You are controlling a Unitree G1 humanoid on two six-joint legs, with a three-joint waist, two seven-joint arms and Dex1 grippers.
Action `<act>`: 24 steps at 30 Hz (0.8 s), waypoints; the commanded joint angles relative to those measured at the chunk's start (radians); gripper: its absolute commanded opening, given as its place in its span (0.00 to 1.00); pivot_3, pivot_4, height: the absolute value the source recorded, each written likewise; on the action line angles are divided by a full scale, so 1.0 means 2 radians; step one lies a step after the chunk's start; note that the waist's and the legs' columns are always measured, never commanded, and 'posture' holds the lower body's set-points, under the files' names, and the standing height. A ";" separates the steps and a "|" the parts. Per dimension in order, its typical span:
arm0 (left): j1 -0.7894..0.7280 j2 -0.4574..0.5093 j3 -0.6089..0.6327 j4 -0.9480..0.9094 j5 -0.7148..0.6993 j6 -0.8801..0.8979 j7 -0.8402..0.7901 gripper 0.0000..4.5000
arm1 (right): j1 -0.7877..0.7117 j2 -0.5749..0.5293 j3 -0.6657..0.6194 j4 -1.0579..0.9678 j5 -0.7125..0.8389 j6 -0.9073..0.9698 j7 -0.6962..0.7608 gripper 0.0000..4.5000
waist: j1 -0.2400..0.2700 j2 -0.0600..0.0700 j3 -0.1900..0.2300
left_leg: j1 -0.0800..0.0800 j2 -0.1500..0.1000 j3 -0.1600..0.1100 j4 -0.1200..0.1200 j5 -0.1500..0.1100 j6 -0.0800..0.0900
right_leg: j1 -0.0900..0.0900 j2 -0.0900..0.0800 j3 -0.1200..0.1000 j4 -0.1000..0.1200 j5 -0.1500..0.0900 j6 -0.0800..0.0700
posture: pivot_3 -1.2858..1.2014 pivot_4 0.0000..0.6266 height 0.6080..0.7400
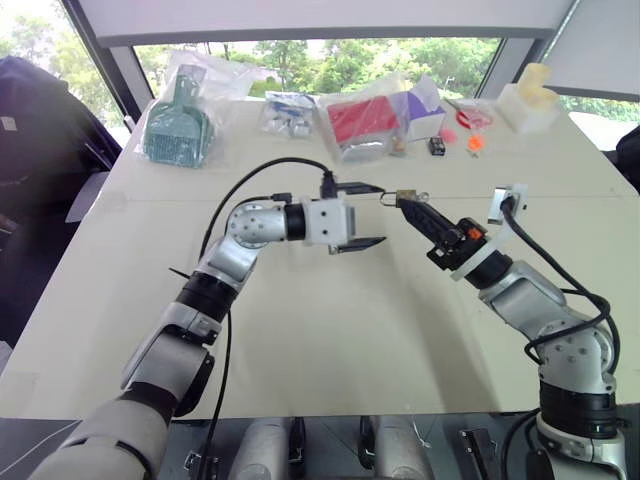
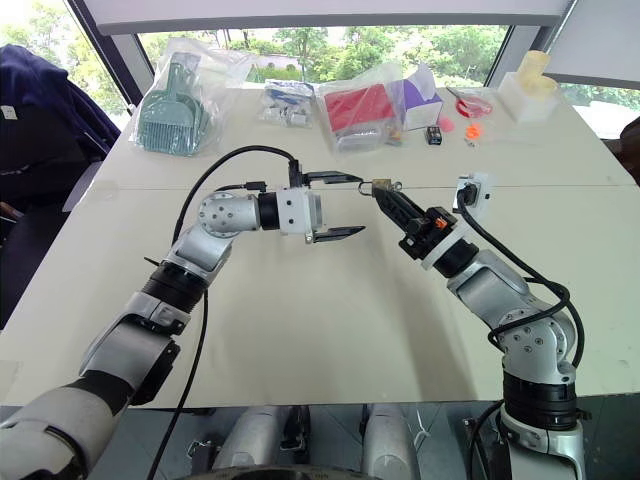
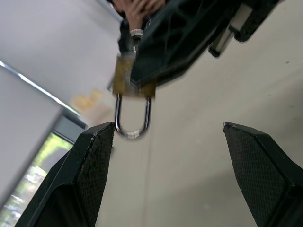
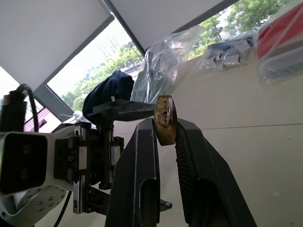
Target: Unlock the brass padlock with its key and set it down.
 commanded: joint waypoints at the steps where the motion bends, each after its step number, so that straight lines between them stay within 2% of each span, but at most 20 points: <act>1: -0.022 -0.005 0.040 -0.024 -0.044 0.065 0.002 0.84 | -0.003 0.001 -0.010 -0.007 -0.002 -0.005 0.007 0.00 | 0.000 0.000 0.000 | 0.000 0.000 0.000 0.000 0.000 0.000 | 0.000 0.000 0.000 0.000 0.000 0.000 | 0.52 0.24 0.96; 12: -0.038 -0.035 0.040 0.003 -0.023 0.056 0.004 0.84 | 0.000 0.009 0.000 -0.016 -0.004 -0.001 0.012 0.00 | 0.000 0.000 0.000 | 0.000 0.000 0.000 0.000 0.000 0.000 | 0.001 0.000 0.000 0.000 0.000 0.000 | 0.52 0.24 0.96; 24: -0.083 -0.057 0.043 0.094 0.016 -0.004 0.032 0.84 | 0.015 0.029 0.018 -0.042 0.005 0.010 0.005 0.00 | 0.000 0.000 0.000 | 0.000 0.000 0.000 0.000 0.000 0.000 | 0.000 0.000 0.000 0.000 0.000 0.000 | 0.52 0.24 0.96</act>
